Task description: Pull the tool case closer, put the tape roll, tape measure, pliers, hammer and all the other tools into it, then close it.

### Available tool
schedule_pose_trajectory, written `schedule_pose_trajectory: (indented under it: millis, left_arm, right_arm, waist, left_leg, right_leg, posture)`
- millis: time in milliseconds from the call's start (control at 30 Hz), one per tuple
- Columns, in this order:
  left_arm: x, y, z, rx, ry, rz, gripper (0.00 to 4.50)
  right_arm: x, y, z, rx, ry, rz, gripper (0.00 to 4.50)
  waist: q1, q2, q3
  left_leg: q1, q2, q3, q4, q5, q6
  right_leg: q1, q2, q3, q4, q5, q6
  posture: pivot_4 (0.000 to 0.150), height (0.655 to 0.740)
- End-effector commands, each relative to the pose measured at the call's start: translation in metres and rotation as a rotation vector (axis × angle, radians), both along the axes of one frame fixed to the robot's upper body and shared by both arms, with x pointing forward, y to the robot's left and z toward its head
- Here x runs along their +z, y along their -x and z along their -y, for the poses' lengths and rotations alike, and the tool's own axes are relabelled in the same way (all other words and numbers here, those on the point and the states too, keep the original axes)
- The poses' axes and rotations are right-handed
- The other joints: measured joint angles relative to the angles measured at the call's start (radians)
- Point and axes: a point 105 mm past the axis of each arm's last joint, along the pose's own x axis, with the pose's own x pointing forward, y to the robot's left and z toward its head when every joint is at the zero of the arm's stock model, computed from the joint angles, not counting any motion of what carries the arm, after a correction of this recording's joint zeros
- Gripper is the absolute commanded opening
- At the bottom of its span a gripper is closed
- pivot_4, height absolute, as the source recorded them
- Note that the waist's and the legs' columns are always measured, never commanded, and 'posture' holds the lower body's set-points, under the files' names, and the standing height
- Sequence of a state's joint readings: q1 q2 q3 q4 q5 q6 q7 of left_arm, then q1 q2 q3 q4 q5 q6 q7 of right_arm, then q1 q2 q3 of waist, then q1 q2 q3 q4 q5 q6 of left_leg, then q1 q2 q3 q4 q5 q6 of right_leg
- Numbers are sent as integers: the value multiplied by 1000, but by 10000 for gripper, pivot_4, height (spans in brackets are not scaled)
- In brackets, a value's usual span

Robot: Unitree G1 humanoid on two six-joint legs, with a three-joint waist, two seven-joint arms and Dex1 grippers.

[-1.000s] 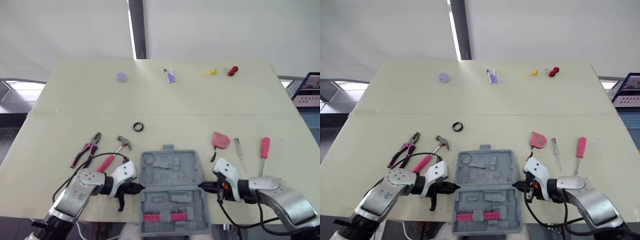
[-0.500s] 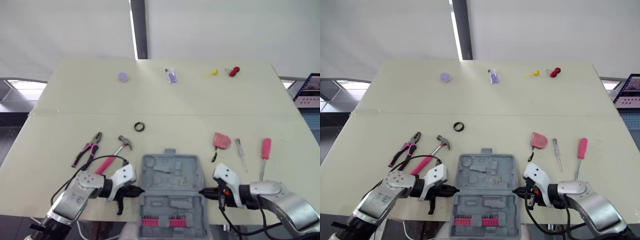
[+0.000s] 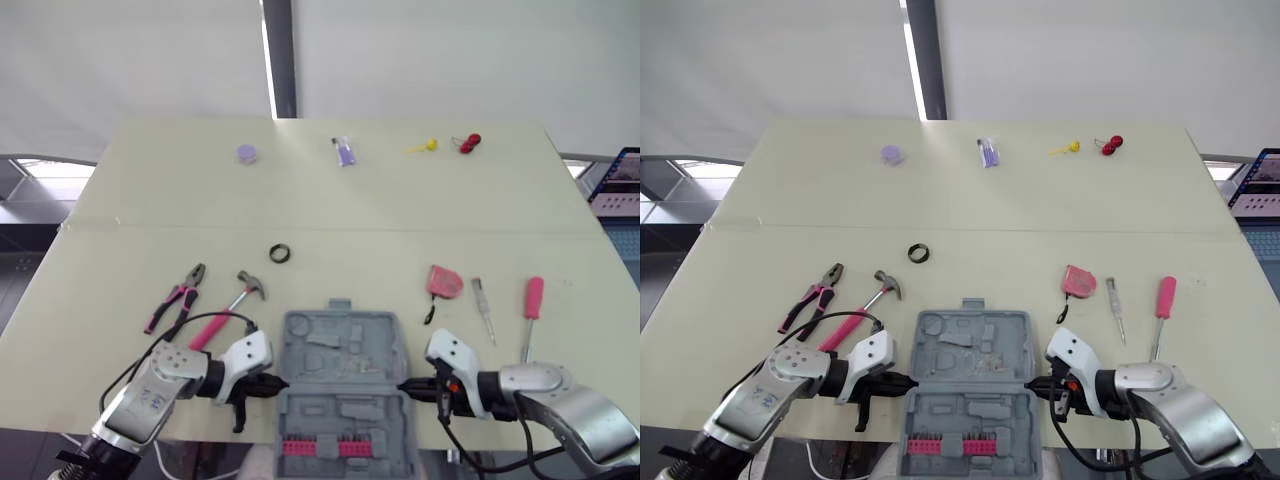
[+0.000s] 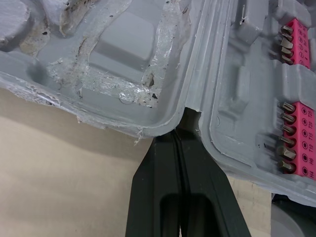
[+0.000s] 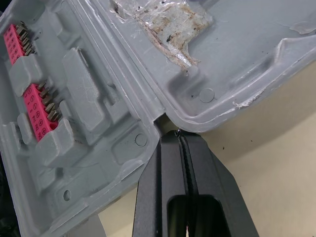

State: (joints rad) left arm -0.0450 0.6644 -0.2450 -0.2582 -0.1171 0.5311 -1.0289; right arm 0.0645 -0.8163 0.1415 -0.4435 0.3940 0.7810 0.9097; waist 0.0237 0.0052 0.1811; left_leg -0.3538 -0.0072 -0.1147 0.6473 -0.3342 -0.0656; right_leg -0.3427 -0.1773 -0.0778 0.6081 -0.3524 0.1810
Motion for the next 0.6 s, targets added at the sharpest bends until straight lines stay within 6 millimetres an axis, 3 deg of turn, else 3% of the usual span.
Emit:
schedule_pose_trajectory:
  millis: [33, 600]
  left_arm:
    - [-2, 4, 3, -12, 19, -14, 232]
    - [1, 1, 5, -2, 22, -5, 232]
  right_arm:
    - [5, 3, -4, 38, -20, 19, 581]
    - [4, 6, -3, 56, -13, 1, 581]
  waist:
    - [0, 0, 0]
    - [0, 0, 0]
  left_leg:
    - [0, 0, 0, 0, 0, 0]
    - [0, 0, 0, 0, 0, 0]
  right_leg:
    - [0, 0, 0, 0, 0, 0]
    - [0, 0, 0, 0, 0, 0]
  posture:
    - [1500, 7400]
    - [1500, 7400]
